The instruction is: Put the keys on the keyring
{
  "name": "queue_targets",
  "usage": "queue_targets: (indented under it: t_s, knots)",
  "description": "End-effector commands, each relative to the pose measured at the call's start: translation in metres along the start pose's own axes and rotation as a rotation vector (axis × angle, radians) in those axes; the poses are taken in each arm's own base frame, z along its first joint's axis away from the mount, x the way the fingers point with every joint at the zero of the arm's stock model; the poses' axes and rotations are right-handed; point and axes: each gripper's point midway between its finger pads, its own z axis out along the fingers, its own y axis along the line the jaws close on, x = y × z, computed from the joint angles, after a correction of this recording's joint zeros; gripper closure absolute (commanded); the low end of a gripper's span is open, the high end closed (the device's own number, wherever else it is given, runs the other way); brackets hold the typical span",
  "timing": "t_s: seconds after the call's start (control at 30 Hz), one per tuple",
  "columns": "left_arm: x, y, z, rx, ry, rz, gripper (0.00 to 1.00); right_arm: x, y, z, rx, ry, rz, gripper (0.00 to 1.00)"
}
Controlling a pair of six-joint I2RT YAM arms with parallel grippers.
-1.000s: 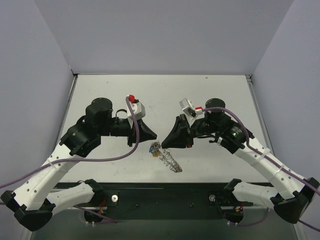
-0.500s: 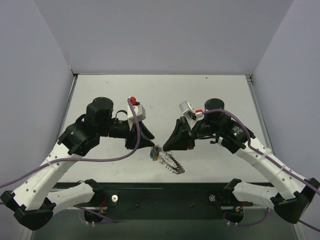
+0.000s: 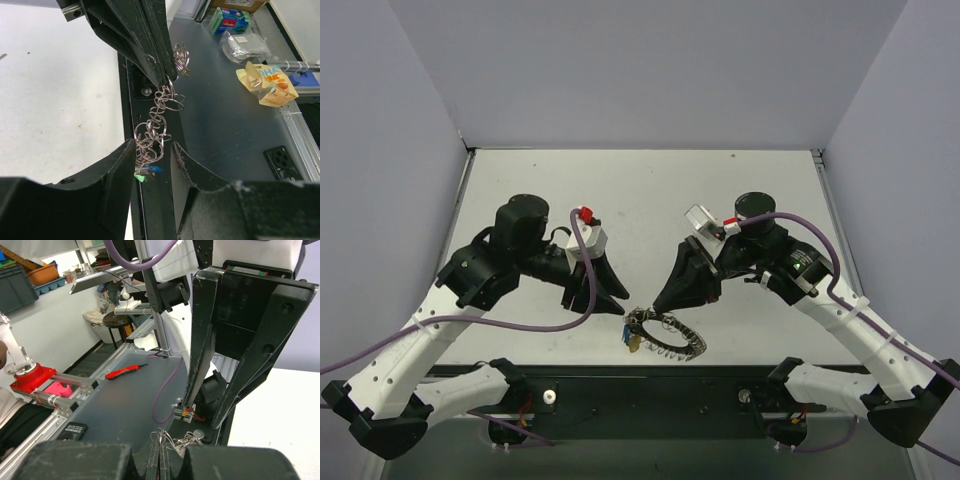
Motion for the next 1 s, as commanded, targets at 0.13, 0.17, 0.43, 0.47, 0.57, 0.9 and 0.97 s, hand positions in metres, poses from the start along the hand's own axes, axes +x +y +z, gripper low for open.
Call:
queue_targets:
  t_s: [0.13,0.17,0.43,0.47,0.57,0.9,0.97]
  knots:
    - [-0.014,-0.005,0.000,0.026,-0.022,0.063,0.57,-0.024,0.015,-0.004,-0.046,-0.034,-0.117,1.00]
    - [-0.013,-0.004,-0.001,0.023,-0.016,0.061,0.58,-0.023,0.013,-0.004,-0.040,-0.034,-0.116,1.00]
    - [0.005,0.017,-0.007,-0.161,-0.032,0.084,0.59,-0.028,0.002,-0.009,0.090,-0.050,-0.169,1.00]
    - [0.001,0.018,-0.008,-0.172,-0.054,0.092,0.58,-0.029,0.002,-0.009,0.098,-0.054,-0.162,1.00]
    - [-0.002,0.016,-0.010,-0.191,-0.099,0.119,0.53,-0.033,0.001,-0.009,0.111,-0.078,-0.170,1.00]
    - [-0.011,0.022,-0.010,-0.233,-0.143,0.148,0.51,-0.037,-0.001,-0.007,0.104,-0.109,-0.162,1.00]
    - [-0.012,0.022,-0.008,-0.221,-0.145,0.148,0.51,-0.037,-0.002,-0.007,0.105,-0.109,-0.164,1.00]
